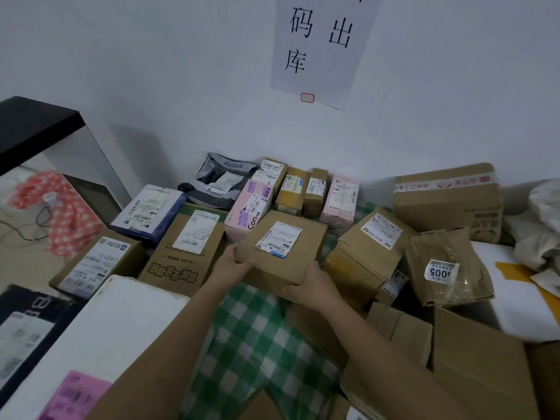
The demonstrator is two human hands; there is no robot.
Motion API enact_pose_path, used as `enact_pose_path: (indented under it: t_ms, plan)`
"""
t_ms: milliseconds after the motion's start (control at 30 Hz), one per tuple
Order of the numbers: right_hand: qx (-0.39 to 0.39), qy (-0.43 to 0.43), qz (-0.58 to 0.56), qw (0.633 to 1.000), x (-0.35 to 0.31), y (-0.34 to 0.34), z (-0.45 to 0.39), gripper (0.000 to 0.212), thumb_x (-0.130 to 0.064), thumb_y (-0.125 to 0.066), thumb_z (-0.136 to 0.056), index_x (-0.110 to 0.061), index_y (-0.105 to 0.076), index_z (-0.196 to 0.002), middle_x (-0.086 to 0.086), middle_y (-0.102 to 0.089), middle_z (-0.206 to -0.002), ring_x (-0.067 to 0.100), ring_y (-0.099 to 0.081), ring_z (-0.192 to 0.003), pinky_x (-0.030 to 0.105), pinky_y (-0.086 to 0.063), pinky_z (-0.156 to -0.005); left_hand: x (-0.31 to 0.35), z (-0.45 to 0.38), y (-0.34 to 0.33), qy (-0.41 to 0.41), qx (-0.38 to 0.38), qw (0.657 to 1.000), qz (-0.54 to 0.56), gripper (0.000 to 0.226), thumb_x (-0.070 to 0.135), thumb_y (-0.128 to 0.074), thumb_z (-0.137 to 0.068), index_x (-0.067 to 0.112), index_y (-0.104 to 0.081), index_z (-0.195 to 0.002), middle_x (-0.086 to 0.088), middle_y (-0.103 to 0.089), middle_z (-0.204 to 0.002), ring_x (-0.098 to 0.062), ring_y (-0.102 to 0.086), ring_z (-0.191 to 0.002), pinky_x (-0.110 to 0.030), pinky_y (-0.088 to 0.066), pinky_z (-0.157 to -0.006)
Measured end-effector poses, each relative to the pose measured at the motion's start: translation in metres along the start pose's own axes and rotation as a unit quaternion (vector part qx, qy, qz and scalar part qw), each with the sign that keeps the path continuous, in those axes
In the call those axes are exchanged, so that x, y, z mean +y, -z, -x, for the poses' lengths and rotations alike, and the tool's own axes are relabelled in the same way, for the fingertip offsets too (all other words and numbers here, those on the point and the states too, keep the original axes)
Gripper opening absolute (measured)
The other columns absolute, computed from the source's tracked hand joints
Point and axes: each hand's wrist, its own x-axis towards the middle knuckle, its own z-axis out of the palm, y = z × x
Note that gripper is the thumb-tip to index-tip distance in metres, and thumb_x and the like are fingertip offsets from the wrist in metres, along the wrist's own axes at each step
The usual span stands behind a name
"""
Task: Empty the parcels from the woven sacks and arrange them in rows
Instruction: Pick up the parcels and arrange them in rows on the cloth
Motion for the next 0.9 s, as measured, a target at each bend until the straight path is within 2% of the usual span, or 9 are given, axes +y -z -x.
enact_pose_path:
  t_ms: [200,333,400,533,600,667,767,800,900]
  plan:
    - [0.036,-0.015,0.091,0.995,-0.011,-0.004,-0.004,0.101,-0.043,-0.067,-0.087,-0.001,-0.001,-0.151,0.01,-0.052,-0.129,0.022,-0.058,-0.106,0.027,-0.05,-0.072,0.005,-0.007,-0.007,-0.03,0.014,0.999,-0.014,0.068,0.022,-0.061,-0.089,0.016,-0.025,-0.147,-0.011,-0.032,-0.146,-0.026,-0.04,-0.127,-0.036,-0.039,-0.096]
    - [0.054,0.017,0.152,0.987,-0.012,-0.011,-0.005,0.069,-0.041,-0.063,-0.09,-0.007,-0.03,-0.14,0.009,-0.056,-0.119,0.021,-0.059,-0.1,0.029,-0.052,-0.075,0.002,-0.014,-0.009,-0.006,0.013,0.999,-0.042,0.07,0.02,-0.061,-0.088,0.018,-0.024,-0.146,-0.012,-0.03,-0.144,-0.027,-0.042,-0.122,-0.038,-0.041,-0.095]
    - [0.044,0.041,0.189,0.98,-0.014,-0.011,-0.006,0.057,-0.04,-0.06,-0.092,-0.008,-0.037,-0.134,0.008,-0.059,-0.115,0.021,-0.06,-0.097,0.028,-0.051,-0.073,0.001,-0.019,-0.009,-0.006,0.016,0.998,-0.056,0.069,0.02,-0.06,-0.088,0.018,-0.023,-0.147,-0.012,-0.029,-0.144,-0.027,-0.043,-0.121,-0.037,-0.041,-0.094]
    - [0.013,0.075,0.234,0.969,-0.015,-0.01,-0.008,0.022,-0.031,-0.057,-0.095,-0.012,-0.056,-0.105,0.007,-0.06,-0.105,0.018,-0.055,-0.085,0.029,-0.05,-0.072,-0.002,-0.028,-0.006,-0.012,0.032,0.997,-0.074,0.06,0.014,-0.059,-0.088,0.019,-0.033,-0.142,-0.008,-0.041,-0.136,-0.02,-0.049,-0.109,-0.032,-0.047,-0.086]
    - [0.023,0.073,0.259,0.963,-0.012,-0.01,-0.013,0.02,-0.03,-0.059,-0.094,-0.012,-0.056,-0.103,0.007,-0.06,-0.106,0.02,-0.056,-0.088,0.03,-0.049,-0.072,-0.004,-0.028,-0.008,-0.011,0.018,0.996,-0.081,0.055,0.012,-0.058,-0.088,0.019,-0.036,-0.138,-0.004,-0.047,-0.128,-0.017,-0.052,-0.103,-0.029,-0.05,-0.079]
    - [0.032,0.06,0.3,0.952,-0.013,-0.011,-0.018,0.022,-0.028,-0.061,-0.093,-0.013,-0.055,-0.108,0.009,-0.058,-0.112,0.022,-0.055,-0.097,0.031,-0.047,-0.074,-0.008,-0.03,-0.012,-0.01,-0.002,0.995,-0.096,0.057,0.012,-0.057,-0.088,0.022,-0.035,-0.139,-0.006,-0.048,-0.129,-0.018,-0.055,-0.101,-0.035,-0.053,-0.084]
    - [0.041,0.054,0.368,0.927,-0.018,-0.015,-0.023,0.036,-0.018,-0.059,-0.091,-0.012,-0.049,-0.125,0.013,-0.047,-0.126,0.027,-0.045,-0.111,0.033,-0.041,-0.082,-0.01,-0.029,-0.017,0.001,-0.052,0.99,-0.131,0.051,0.01,-0.051,-0.092,0.018,-0.037,-0.14,-0.004,-0.051,-0.122,-0.008,-0.053,-0.081,-0.022,-0.05,-0.071]
    - [0.044,0.084,0.377,0.921,-0.018,-0.017,-0.025,0.037,-0.015,-0.057,-0.092,-0.011,-0.048,-0.128,0.013,-0.044,-0.128,0.028,-0.043,-0.113,0.033,-0.04,-0.081,-0.012,-0.029,-0.019,0.011,-0.067,0.988,-0.139,0.052,0.01,-0.05,-0.092,0.016,-0.037,-0.142,-0.006,-0.052,-0.125,-0.007,-0.053,-0.081,-0.021,-0.049,-0.071]
    - [0.01,0.191,0.379,0.905,-0.017,-0.027,-0.029,0.034,-0.009,-0.052,-0.093,-0.009,-0.047,-0.127,0.014,-0.044,-0.128,0.028,-0.044,-0.112,0.032,-0.036,-0.075,-0.016,-0.03,-0.023,0.003,-0.083,0.986,-0.148,0.05,0.009,-0.05,-0.089,0.017,-0.046,-0.138,-0.006,-0.055,-0.129,-0.014,-0.06,-0.096,-0.034,-0.055,-0.085]
